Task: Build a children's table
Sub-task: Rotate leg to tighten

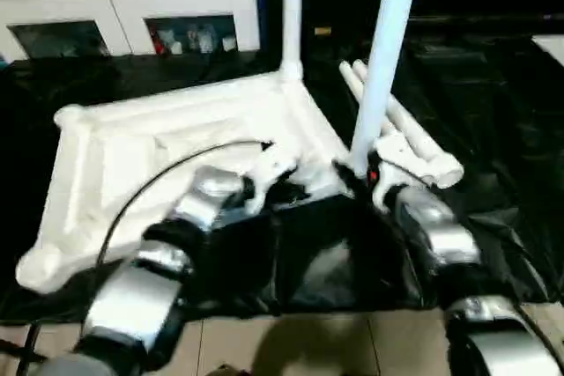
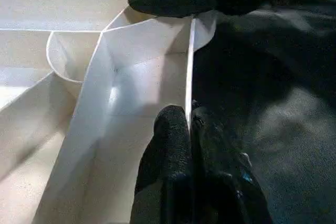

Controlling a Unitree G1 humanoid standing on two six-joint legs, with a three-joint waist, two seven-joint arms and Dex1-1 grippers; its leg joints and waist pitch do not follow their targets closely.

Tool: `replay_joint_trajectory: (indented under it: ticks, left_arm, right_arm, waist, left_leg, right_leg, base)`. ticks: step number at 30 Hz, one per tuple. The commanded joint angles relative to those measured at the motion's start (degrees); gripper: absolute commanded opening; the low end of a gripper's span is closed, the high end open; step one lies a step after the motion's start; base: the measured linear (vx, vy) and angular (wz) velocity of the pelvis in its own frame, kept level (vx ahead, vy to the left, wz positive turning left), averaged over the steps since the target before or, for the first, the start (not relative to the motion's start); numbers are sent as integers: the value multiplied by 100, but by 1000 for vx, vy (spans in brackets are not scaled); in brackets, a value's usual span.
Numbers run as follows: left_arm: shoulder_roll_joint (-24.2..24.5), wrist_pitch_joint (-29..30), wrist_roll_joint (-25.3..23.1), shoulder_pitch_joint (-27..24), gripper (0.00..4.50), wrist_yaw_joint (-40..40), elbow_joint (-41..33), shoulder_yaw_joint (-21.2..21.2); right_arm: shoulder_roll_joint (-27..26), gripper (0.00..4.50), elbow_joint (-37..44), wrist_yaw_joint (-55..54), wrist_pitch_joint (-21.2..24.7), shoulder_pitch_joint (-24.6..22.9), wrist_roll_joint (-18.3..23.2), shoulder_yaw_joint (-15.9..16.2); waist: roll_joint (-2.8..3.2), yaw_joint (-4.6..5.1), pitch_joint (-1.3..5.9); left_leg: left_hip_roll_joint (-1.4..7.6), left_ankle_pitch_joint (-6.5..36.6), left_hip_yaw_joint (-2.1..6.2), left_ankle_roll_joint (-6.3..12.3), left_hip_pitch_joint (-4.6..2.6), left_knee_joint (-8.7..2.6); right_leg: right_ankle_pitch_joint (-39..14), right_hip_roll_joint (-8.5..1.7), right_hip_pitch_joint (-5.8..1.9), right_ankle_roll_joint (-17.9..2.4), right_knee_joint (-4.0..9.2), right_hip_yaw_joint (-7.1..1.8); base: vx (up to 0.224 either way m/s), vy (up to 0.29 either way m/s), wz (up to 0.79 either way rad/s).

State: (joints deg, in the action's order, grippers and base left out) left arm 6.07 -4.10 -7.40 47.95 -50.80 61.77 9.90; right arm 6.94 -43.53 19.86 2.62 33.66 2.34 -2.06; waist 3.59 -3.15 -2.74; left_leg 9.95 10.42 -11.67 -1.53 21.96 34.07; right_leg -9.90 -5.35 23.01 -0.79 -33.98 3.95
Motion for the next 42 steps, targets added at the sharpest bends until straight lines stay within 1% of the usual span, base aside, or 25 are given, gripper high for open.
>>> replay_joint_trajectory:
  ticks: [1, 2, 3, 4, 6, 7, 8, 10, 11, 12, 13, 15, 18, 19, 20, 21, 22, 23, 24, 26, 33, 34, 36, 38, 42]
  left_arm:
    - [-339, -19, 19, 123, 0, 568, 23, 17]
    - [-354, -78, -41, 90, 0, 562, 23, 80]
    - [-352, -115, -76, 46, 0, 506, 1, 118]
    - [-313, -185, -98, -3, 0, 387, -35, 151]
    - [-313, -185, -98, -3, 0, 387, -35, 151]
    - [-256, -249, -111, -48, 0, 239, -77, 183]
    - [-135, -381, -88, -120, 0, -96, -147, 224]
    - [87, -594, -53, -223, 0, -643, -238, 296]
    - [87, -594, -53, -223, 0, -643, -238, 296]
    - [175, -671, -53, -256, 0, -837, -260, 329]
    - [286, -761, -32, -289, 0, -1084, -273, 346]
    - [436, -857, 52, -321, 0, -1473, -293, 312]
    - [554, -903, 146, -326, 0, -1815, -308, 246]
    - [566, -908, 155, -325, 0, -1847, -308, 242]
    - [673, -950, 227, -309, 0, -2107, -309, 215]
    - [696, -950, 249, -304, 0, -2174, -315, 208]
    - [773, -953, 325, -289, 0, -2408, -334, 180]
    - [773, -953, 325, -289, 0, -2408, -334, 180]
    - [816, -939, 369, -287, 0, -2595, -358, 178]
    - [882, -947, 428, -290, 0, -2858, -384, 190]
    - [1006, -959, 476, -317, 0, -3295, -418, 234]
    - [1013, -967, 473, -323, 0, -3314, -421, 239]
    - [1036, -991, 448, -328, 0, -3366, -406, 245]
    - [1046, -992, 406, -316, 0, -3317, -362, 244]
    - [955, -945, 329, -248, 0, -2856, -252, 216]
  right_arm:
    - [-538, 281, -221, 220, 8, -79, -91, 491]
    - [-582, 335, -251, 221, -102, -50, -99, 493]
    - [-615, 335, -275, 274, -269, -23, -105, 479]
    - [-595, 352, -259, 376, -370, -25, -79, 446]
    - [-595, 371, -259, 376, -370, -25, -79, 446]
    - [-537, 371, -247, 513, -473, -41, -85, 451]
    - [-367, 395, -215, 773, -604, -98, -82, 482]
    - [-73, 401, -107, 1316, -729, -223, 17, 505]
    - [-73, 421, -107, 1316, -729, -223, 17, 505]
    - [39, 421, -79, 1518, -784, -265, 49, 517]
    - [206, 438, -34, 1776, -824, -319, 47, 568]
    - [479, 445, 65, 2277, -831, -400, 80, 658]
    - [744, 445, 274, 2974, -685, -494, 214, 753]
    - [772, 445, 299, 3054, -662, -503, 229, 764]
    - [1030, 445, 534, 3794, -460, -586, 363, 890]
    - [1094, 445, 580, 3970, -421, -603, 381, 924]
    - [1308, 445, 717, 4561, -306, -650, 437, 1041]
    - [1308, 429, 717, 4561, -306, -650, 437, 1041]
    - [1425, 420, 780, 4854, -222, -668, 474, 1107]
    - [1584, 412, 860, 5211, -119, -689, 538, 1193]
    - [1781, 348, 1002, 5665, 88, -721, 623, 1310]
    - [1786, 328, 1012, 5681, 101, -723, 625, 1316]
    - [1814, 326, 1087, 5775, 176, -747, 643, 1331]
    - [1767, 300, 1114, 5722, 150, -777, 663, 1295]
    - [1499, 284, 1080, 5285, 169, -799, 831, 1069]
  waist:
    - [-79, 30, 364]
    - [-77, 24, 359]
    - [-74, 22, 364]
    - [-93, 29, 363]
    - [-80, 29, 367]
    - [-75, 24, 370]
    - [-78, 29, 371]
    - [-79, 6, 381]
    - [-82, 6, 387]
    - [-76, 11, 384]
    - [-140, 3, 387]
    - [-126, -6, 378]
    - [-113, -41, 368]
    - [-121, -45, 366]
    - [-119, -43, 361]
    - [-130, -45, 363]
    - [-121, -58, 362]
    - [-123, -69, 361]
    - [-149, -66, 360]
    - [-150, -89, 366]
    - [-157, -146, 362]
    - [-135, -155, 363]
    - [-137, -175, 367]
    - [-144, -182, 371]
    - [-141, -182, 359]
  left_leg:
    - [300, 1337, 170, 278, -116, -418]
    - [301, 1412, 172, 310, -114, -425]
    - [303, 1420, 171, 315, -116, -425]
    - [308, 1435, 175, 326, -108, -428]
    - [311, 1415, 176, 342, -110, -430]
    - [316, 1398, 179, 360, -108, -431]
    - [316, 1389, 175, 366, -105, -429]
    - [322, 1312, 161, 471, -79, -407]
    - [327, 1218, 160, 534, -69, -401]
    - [329, 1183, 156, 559, -69, -399]
    - [324, 1128, 153, 614, -66, -385]
    - [333, 1104, 136, 668, -62, -375]
    - [348, 1194, 141, 687, -81, -387]
    - [357, 1207, 142, 680, -82, -392]
    - [352, 1315, 146, 639, -88, -403]
    - [359, 1313, 150, 634, -86, -400]
    - [361, 1336, 148, 640, -93, -400]
    - [370, 1326, 150, 632, -92, -401]
    - [364, 1315, 145, 634, -85, -399]
    - [368, 1235, 150, 633, -90, -394]
    - [378, 1194, 149, 585, -101, -396]
    - [382, 1212, 151, 566, -107, -399]
    - [381, 1189, 150, 543, -115, -397]
    - [379, 1162, 149, 541, -109, -394]
    - [379, 1266, 153, 479, -113, -406]
  right_leg:
    - [-1523, -383, -239, -1250, 471, -233]
    - [-1613, -379, -244, -1209, 478, -232]
    - [-1613, -380, -244, -1203, 476, -232]
    - [-1609, -382, -246, -1202, 478, -235]
    - [-1542, -378, -249, -1219, 462, -235]
    - [-1487, -379, -250, -1239, 455, -232]
    - [-1451, -378, -249, -1249, 452, -233]
    - [-1238, -382, -274, -1301, 426, -229]
    - [-1064, -373, -284, -1344, 400, -221]
    - [-1007, -373, -279, -1369, 393, -222]
    - [-1033, -385, -294, -1402, 384, -215]
    - [-1108, -384, -281, -1412, 396, -219]
    - [-1249, -371, -276, -1408, 401, -215]
    - [-1272, -373, -274, -1398, 405, -219]
    - [-1374, -362, -271, -1409, 413, -213]
    - [-1363, -367, -283, -1402, 404, -217]
    - [-1366, -368, -274, -1417, 407, -224]
    - [-1334, -375, -272, -1435, 403, -230]
    - [-1319, -374, -274, -1448, 400, -229]
    - [-1256, -388, -276, -1490, 391, -229]
    - [-1280, -393, -265, -1505, 386, -236]
    - [-1277, -393, -257, -1505, 388, -235]
    - [-1207, -389, -258, -1516, 379, -237]
    - [-1155, -398, -265, -1519, 372, -239]
    - [-1336, -398, -253, -1485, 390, -233]
  base:
    - [0, 0, 0]
    - [0, 0, 0]
    - [0, 0, 0]
    - [0, 0, 0]
    - [0, 0, 0]
    - [0, 0, 0]
    - [0, 0, 0]
    - [0, 0, 0]
    - [0, 0, 0]
    - [0, 0, 0]
    - [0, 0, 0]
    - [0, 0, 0]
    - [0, 0, 0]
    - [0, 0, 0]
    - [0, 0, 0]
    - [0, 0, 0]
    - [0, 0, 0]
    - [0, 0, 0]
    - [0, 0, 0]
    - [0, 0, 0]
    - [0, 0, 0]
    - [0, 0, 0]
    - [0, 0, 0]
    - [0, 0, 0]
    - [0, 0, 0]
